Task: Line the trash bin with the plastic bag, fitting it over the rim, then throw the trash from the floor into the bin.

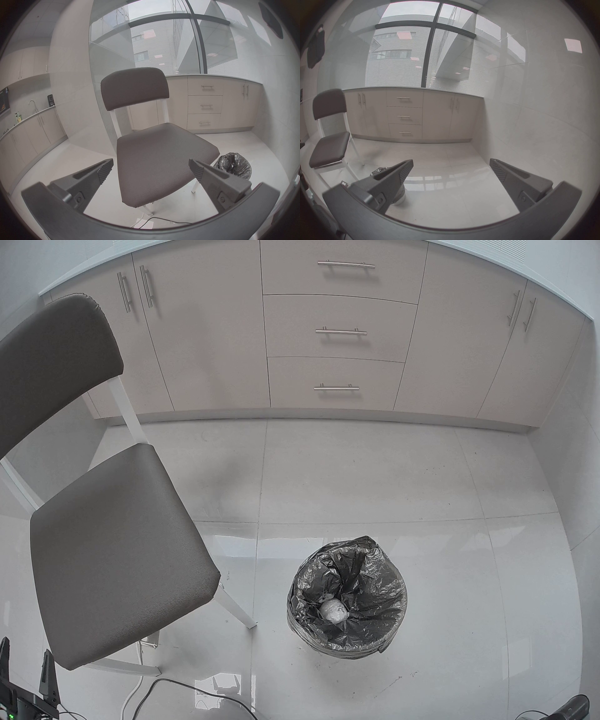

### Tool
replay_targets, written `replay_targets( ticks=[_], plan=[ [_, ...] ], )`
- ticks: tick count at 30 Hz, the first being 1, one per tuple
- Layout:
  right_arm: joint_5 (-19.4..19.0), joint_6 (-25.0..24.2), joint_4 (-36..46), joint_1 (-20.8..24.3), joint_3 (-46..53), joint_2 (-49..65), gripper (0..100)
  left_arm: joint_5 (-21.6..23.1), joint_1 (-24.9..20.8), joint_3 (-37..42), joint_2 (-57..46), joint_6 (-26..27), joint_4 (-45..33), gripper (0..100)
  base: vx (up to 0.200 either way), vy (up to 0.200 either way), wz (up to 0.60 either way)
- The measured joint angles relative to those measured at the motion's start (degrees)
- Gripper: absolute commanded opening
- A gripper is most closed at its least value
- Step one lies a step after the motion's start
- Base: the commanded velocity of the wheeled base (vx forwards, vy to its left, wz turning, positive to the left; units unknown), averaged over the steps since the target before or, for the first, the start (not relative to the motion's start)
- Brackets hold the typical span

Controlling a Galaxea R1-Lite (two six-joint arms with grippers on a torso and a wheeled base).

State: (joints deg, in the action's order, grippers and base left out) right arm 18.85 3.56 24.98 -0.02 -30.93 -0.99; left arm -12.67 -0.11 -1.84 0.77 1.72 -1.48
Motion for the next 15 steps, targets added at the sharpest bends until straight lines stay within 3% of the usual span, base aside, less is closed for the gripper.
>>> replay_targets(
  ticks=[9, 15],
  plan=[
    [-9.4, 0.0, -23.5, 0.0, 22.9, 0.3, 100, 1.5, 0.0, 0.0, 0.0, -2.3, 0.0, 100, 0.000, 0.000, 0.00],
    [-16.8, -3.6, -26.6, -0.1, 29.2, 0.3, 100, 3.4, 0.0, 0.1, 0.0, -3.1, 0.0, 100, 0.000, 0.000, 0.00]
  ],
)
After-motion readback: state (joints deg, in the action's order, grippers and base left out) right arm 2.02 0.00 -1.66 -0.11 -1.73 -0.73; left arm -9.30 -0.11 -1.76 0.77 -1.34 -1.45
